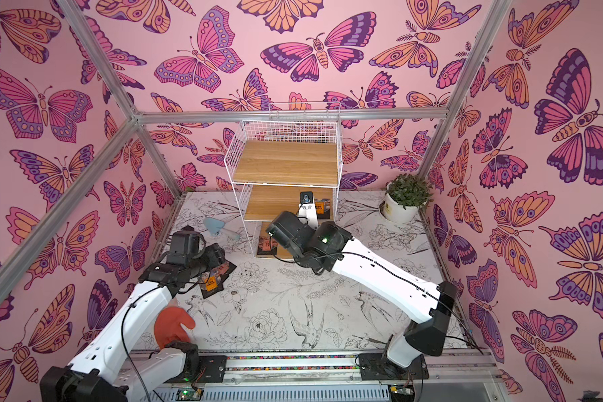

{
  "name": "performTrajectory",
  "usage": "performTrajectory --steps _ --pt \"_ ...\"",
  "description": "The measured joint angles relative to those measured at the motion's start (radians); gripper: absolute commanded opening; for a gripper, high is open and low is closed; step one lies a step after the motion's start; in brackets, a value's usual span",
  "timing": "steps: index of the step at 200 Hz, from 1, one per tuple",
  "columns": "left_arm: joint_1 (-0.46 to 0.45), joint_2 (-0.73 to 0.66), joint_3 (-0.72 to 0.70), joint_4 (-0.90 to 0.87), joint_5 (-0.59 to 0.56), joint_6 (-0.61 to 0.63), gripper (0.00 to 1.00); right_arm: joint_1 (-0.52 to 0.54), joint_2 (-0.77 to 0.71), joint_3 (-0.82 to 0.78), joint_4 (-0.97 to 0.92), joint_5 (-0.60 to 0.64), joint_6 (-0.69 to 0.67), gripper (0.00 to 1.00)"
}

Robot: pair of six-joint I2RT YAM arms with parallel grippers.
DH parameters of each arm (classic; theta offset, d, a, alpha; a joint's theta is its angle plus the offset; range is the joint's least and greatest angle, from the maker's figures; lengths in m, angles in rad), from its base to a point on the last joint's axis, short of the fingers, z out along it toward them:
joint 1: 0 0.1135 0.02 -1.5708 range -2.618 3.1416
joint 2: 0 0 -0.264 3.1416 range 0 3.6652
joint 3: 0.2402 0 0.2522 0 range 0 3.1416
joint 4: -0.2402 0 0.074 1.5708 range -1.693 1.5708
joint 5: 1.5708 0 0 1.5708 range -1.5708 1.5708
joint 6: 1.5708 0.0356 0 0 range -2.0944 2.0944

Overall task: Remove the tea bags from the shelf
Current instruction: Pick up the tea bag from the shelf.

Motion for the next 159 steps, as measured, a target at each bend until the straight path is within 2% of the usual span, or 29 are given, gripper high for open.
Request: performTrajectory --steps 28,62,159 --pt "0.043 0.01 -0.001 0.03 0.056 0.014 0.76 -0.05 0.052 0.026 0.01 0.005 -0.023 0.97" --pt "0.076 0.013 -0.018 0.055 0.102 0.018 0.76 -0.056 0.076 0.026 0.06 0.024 -0.076 0.97" --pt "0.091 0.013 -0.037 0.078 0.142 0.018 0.76 -0.092 0.084 0.006 0.164 0.052 -0.114 0.96"
